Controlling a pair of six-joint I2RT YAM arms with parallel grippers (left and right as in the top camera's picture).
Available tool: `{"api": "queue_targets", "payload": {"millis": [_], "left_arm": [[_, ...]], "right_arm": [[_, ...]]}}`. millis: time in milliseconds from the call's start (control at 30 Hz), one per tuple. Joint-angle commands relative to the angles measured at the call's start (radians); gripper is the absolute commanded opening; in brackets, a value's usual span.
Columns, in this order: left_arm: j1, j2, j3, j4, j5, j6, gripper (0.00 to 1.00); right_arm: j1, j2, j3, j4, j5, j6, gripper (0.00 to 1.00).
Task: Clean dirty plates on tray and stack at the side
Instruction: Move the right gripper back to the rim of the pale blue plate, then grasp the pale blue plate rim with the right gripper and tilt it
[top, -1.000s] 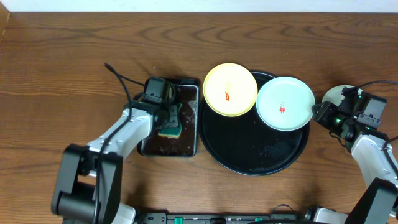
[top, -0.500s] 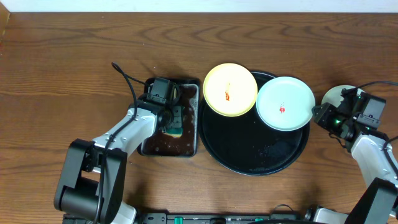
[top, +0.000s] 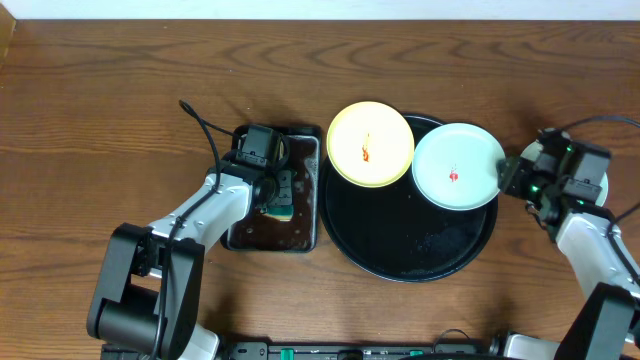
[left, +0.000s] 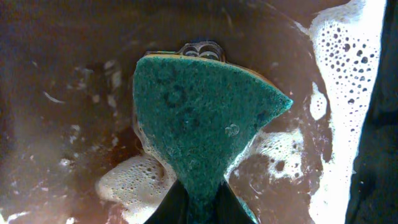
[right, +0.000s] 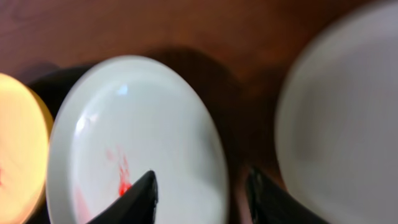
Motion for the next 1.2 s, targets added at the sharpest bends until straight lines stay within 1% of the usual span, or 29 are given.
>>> {"api": "queue_targets", "payload": {"millis": [0,67,133,233,433,500,533,567,700,733,800,867,967,1167], "left_arm": [[0.0,0.03,-0.014,-0.013,-0.026,-0.002,0.08],[0.0,0.03,-0.014,-0.012,-0.026,-0.002,0.08],[0.0,0.03,-0.014,-0.012,-0.026,-0.002,0.08],[0.0,0.03,-0.014,-0.012,-0.026,-0.002,0.08],[0.0,0.03,-0.014,-0.012,-0.026,-0.002,0.07],[0.0,0.03,-0.014,-0.011,-0.026,-0.002,0.08],[0.0,0.03,-0.014,-0.011,-0.026,-0.002,0.08],[0.0,0.03,-0.014,-0.011,-0.026,-0.002,0.08],[0.0,0.03,-0.014,-0.011,-0.026,-0.002,0.08],[0.0,0.03,-0.014,-0.011,-0.026,-0.002,0.08],[0.0,0.03,-0.014,-0.012,-0.026,-0.002,0.08],[0.0,0.03,-0.014,-0.012,-0.026,-0.002,0.08],[0.0,0.03,-0.014,-0.012,-0.026,-0.002,0.08],[0.0,0.03,-0.014,-0.011,-0.026,-0.002,0.08]], "right_arm": [[0.043,0.034,0.015,0.064,0.004,-0.085,0.54],[0.056,0.059,0.015,0.118,0.014,-0.098,0.58],[0.065,0.087,0.015,0.162,0.031,-0.098,0.59],[0.075,0.137,0.015,0.23,0.03,-0.097,0.58],[0.082,0.22,0.015,0.311,0.03,-0.09,0.59],[0.082,0.237,0.015,0.322,0.03,-0.089,0.56],[0.082,0.243,0.015,0.322,0.03,-0.089,0.54],[0.082,0.247,0.015,0.322,0.029,-0.089,0.49],[0.082,0.242,0.015,0.319,0.01,-0.073,0.19],[0.082,0.238,0.015,0.319,0.0,-0.063,0.13],[0.082,0.222,0.015,0.319,-0.047,-0.063,0.03],[0.082,0.206,0.015,0.308,-0.073,-0.056,0.01],[0.081,0.161,0.015,0.254,-0.074,-0.045,0.01],[0.079,0.022,0.015,0.05,-0.071,-0.045,0.01]]}}
